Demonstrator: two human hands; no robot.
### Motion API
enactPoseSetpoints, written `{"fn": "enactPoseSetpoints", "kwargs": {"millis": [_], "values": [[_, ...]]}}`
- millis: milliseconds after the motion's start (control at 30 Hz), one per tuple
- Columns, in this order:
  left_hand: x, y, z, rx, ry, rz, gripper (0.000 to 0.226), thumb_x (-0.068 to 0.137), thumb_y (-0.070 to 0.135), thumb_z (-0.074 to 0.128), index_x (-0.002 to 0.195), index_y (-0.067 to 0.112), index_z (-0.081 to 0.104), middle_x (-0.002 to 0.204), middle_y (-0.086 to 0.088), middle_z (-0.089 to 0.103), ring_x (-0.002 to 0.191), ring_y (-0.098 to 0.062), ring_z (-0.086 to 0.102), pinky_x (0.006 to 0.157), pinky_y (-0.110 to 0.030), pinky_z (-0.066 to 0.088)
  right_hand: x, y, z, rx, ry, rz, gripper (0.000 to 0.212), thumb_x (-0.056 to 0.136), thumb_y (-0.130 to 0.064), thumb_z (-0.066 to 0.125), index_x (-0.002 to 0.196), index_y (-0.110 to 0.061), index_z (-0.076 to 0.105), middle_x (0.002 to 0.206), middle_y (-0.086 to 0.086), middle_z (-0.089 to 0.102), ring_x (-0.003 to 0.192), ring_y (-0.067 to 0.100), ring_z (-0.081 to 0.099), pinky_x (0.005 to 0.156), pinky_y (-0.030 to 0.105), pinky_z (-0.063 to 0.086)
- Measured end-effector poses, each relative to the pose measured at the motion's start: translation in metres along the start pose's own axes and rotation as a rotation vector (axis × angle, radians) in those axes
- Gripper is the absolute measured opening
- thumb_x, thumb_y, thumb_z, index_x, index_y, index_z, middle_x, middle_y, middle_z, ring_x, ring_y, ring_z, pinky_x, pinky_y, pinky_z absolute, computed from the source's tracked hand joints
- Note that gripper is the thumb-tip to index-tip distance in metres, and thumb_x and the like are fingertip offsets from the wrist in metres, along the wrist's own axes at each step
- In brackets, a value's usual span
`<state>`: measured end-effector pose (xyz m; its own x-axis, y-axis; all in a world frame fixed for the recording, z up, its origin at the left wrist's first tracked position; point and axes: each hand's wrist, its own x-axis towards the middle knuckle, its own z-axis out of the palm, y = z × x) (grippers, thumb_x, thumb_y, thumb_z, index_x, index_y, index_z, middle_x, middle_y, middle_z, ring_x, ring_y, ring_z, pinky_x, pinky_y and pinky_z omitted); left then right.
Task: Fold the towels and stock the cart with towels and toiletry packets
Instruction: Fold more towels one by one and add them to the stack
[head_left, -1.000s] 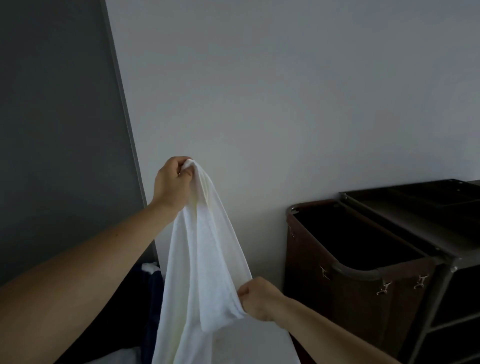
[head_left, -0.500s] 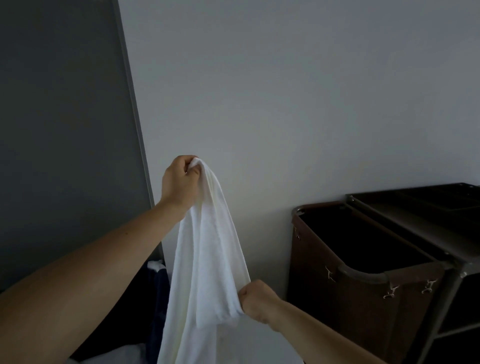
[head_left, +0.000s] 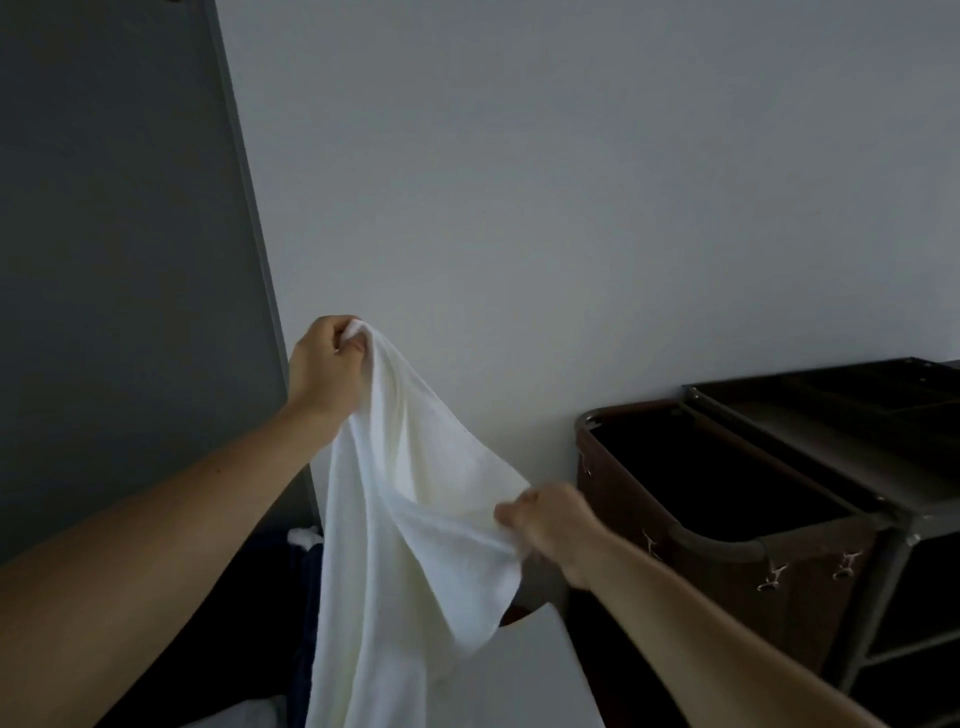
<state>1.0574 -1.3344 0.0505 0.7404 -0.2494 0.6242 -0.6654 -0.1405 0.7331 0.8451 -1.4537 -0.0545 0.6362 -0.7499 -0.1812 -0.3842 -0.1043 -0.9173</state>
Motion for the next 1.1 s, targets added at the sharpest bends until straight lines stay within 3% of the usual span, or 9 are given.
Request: {"fn": "enactPoseSetpoints", "kwargs": {"millis": [167, 400, 500, 633, 767, 833, 933, 1033, 1100], "values": [[0.018, -0.017, -0.027, 0.040, 0.110, -0.018, 0.026, 0.098, 0.020, 0.053, 0.120, 0.013, 0.064, 0.107, 0.002, 0.060, 0.095, -0.014, 0.052, 0.077, -0.025, 0.037, 0.007, -0.036, -0.078, 0.016, 0.063, -0.062, 0.012, 0.084, -0.010, 0.071, 0.082, 0.002, 0.068, 0.069, 0.011, 0.069, 0.058, 0.025, 0.066, 0.060, 0.036, 0.057], [0.013, -0.029, -0.031, 0.024, -0.003, 0.075, 0.025, 0.101, 0.021, 0.052, 0.122, 0.015, 0.062, 0.112, 0.007, 0.058, 0.100, -0.012, 0.052, 0.080, -0.026, 0.038, 0.018, -0.038, -0.115, -0.038, 0.145, -0.125, 0.010, 0.085, -0.008, 0.072, 0.084, 0.002, 0.069, 0.068, 0.013, 0.073, 0.057, 0.024, 0.069, 0.050, 0.030, 0.054], [0.012, -0.028, -0.026, -0.004, -0.052, 0.081, 0.023, 0.100, 0.022, 0.053, 0.121, 0.019, 0.062, 0.110, 0.009, 0.059, 0.099, -0.010, 0.054, 0.071, -0.016, 0.038, 0.015, -0.020, -0.112, -0.285, 0.052, -0.161, 0.009, 0.083, -0.002, 0.071, 0.085, -0.002, 0.062, 0.070, 0.014, 0.072, 0.053, 0.023, 0.068, 0.050, 0.028, 0.055], [0.014, -0.021, -0.019, -0.060, -0.013, 0.059, 0.023, 0.100, 0.023, 0.053, 0.121, 0.020, 0.063, 0.109, 0.011, 0.060, 0.098, -0.009, 0.055, 0.069, -0.010, 0.037, 0.007, 0.009, -0.104, -0.431, -0.054, -0.412, 0.023, 0.089, -0.003, 0.067, 0.095, -0.020, 0.053, 0.083, 0.007, 0.068, 0.065, 0.020, 0.072, 0.058, 0.024, 0.056], [0.018, -0.021, -0.016, -0.048, -0.030, 0.067, 0.023, 0.100, 0.024, 0.054, 0.121, 0.020, 0.063, 0.110, 0.011, 0.060, 0.099, -0.010, 0.054, 0.071, -0.011, 0.036, -0.001, 0.017, -0.094, -0.585, -0.142, -0.487, 0.028, 0.099, -0.011, 0.055, 0.104, -0.038, 0.062, 0.077, -0.010, 0.065, 0.068, 0.000, 0.066, 0.063, 0.014, 0.051], [0.017, -0.022, -0.011, -0.053, -0.039, 0.065, 0.023, 0.099, 0.024, 0.054, 0.120, 0.021, 0.063, 0.111, 0.011, 0.060, 0.100, -0.009, 0.054, 0.071, -0.010, 0.037, -0.003, 0.018, -0.089, -0.663, -0.174, -0.456, 0.027, 0.101, -0.013, 0.051, 0.114, -0.029, 0.069, 0.073, -0.018, 0.061, 0.065, -0.009, 0.061, 0.061, 0.009, 0.045], [0.016, -0.024, -0.007, -0.054, -0.047, 0.071, 0.021, 0.099, 0.025, 0.055, 0.118, 0.022, 0.064, 0.109, 0.011, 0.061, 0.099, -0.009, 0.055, 0.070, -0.010, 0.037, -0.007, 0.020, -0.087, -0.731, -0.277, -0.377, 0.027, 0.103, -0.015, 0.045, 0.100, -0.016, 0.071, 0.075, -0.012, 0.060, 0.071, 0.005, 0.060, 0.063, 0.011, 0.042], [0.019, -0.024, -0.011, -0.059, -0.054, 0.076, 0.020, 0.100, 0.025, 0.054, 0.117, 0.023, 0.064, 0.108, 0.010, 0.061, 0.099, -0.011, 0.055, 0.073, -0.020, 0.042, -0.015, 0.017, -0.089, -0.736, -0.374, -0.357, 0.025, 0.104, -0.031, 0.046, 0.087, -0.025, 0.063, 0.081, -0.005, 0.065, 0.076, 0.013, 0.063, 0.069, 0.016, 0.047], [0.025, -0.023, -0.018, -0.047, -0.047, 0.064, 0.022, 0.100, 0.024, 0.053, 0.119, 0.020, 0.064, 0.110, 0.008, 0.061, 0.100, -0.013, 0.055, 0.077, -0.027, 0.044, -0.015, 0.004, -0.099, -0.757, -0.289, -0.389, 0.020, 0.098, -0.045, 0.055, 0.087, -0.029, 0.061, 0.084, -0.001, 0.069, 0.072, 0.010, 0.067, 0.071, 0.023, 0.055]]}}
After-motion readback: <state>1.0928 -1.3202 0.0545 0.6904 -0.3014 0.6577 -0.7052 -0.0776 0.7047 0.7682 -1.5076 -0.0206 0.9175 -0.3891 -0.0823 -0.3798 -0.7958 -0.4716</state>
